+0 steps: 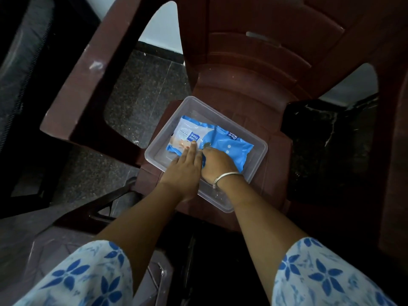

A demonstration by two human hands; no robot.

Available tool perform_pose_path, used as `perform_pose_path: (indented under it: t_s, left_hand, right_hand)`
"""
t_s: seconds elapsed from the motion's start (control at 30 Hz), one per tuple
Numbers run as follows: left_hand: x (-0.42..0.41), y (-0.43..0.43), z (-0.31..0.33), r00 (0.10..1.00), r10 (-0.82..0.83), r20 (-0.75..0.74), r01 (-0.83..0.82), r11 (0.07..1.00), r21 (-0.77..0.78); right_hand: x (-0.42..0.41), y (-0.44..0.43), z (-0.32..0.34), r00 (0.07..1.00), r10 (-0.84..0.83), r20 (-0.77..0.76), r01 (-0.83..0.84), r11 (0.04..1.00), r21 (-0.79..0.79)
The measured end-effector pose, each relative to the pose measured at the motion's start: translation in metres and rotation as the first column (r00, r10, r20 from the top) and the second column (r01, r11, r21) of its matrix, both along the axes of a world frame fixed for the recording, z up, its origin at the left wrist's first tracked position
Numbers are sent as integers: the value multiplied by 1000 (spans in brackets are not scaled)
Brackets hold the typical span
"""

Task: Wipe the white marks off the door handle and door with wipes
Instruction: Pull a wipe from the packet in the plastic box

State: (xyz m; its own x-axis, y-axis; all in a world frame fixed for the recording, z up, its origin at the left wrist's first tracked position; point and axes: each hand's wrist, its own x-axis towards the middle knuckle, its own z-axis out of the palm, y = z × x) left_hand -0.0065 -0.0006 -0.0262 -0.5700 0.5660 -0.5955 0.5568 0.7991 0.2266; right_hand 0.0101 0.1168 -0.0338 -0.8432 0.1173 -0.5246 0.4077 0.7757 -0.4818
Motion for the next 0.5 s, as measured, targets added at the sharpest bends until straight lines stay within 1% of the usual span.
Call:
perform_pose_path:
  t_s: [0.03, 0.07, 0.1, 0.13, 0.17, 0.2, 0.27, 0.33, 0.4, 0.43, 0.47, 0.5]
  left_hand:
    - [0, 1, 0, 1000, 6, 2, -6, 1000, 5]
    - [0, 2, 1, 1000, 13, 4, -13, 1000, 13]
    - [-1, 3, 2, 1000, 18, 8, -18, 1000, 16]
    - [-1, 3, 3, 1000, 20, 11, -20, 1000, 20]
    - [-2, 3, 4, 1000, 21, 14, -21, 1000, 23]
    - [-2, 3, 4, 1000, 18, 16, -18, 1000, 23]
    - [-3, 3, 3, 1000, 2, 17, -2, 1000, 11]
    - [-3, 2, 2, 1000, -12, 19, 12, 1000, -1]
    - [-1, 3, 2, 1000, -8, 25, 9, 1000, -12]
    - [-1, 3, 3, 1000, 0, 29, 0, 1000, -16]
    - [-1, 3, 3, 999, 9, 33, -9, 1000, -18]
    - [-1, 4, 4, 999, 17, 37, -16, 1000, -19]
  right_hand:
    - [0, 0, -2, 999, -33, -26, 33, 999, -27]
    - [1, -1, -4, 993, -101, -67, 97, 993, -67]
    - [2, -2, -5, 972, -208, -108, 194, 973, -123]
    - [3, -3, -5, 930, -341, -139, 313, 930, -192]
    - [3, -4, -4, 865, -479, -151, 431, 863, -264]
    - [3, -5, -4, 787, -602, -134, 537, 776, -331]
    - [2, -8, -3, 610, -792, -8, 705, 548, -450]
    - [0, -10, -2, 429, -892, 145, 783, 287, -552]
    - [-1, -10, 3, 273, -912, 307, 778, 22, -628]
    - [-2, -8, 5, 208, -894, 397, 758, -110, -643]
    - [-2, -5, 7, 157, -861, 484, 734, -226, -640]
    - [-2, -2, 9, 124, -821, 558, 715, -316, -624]
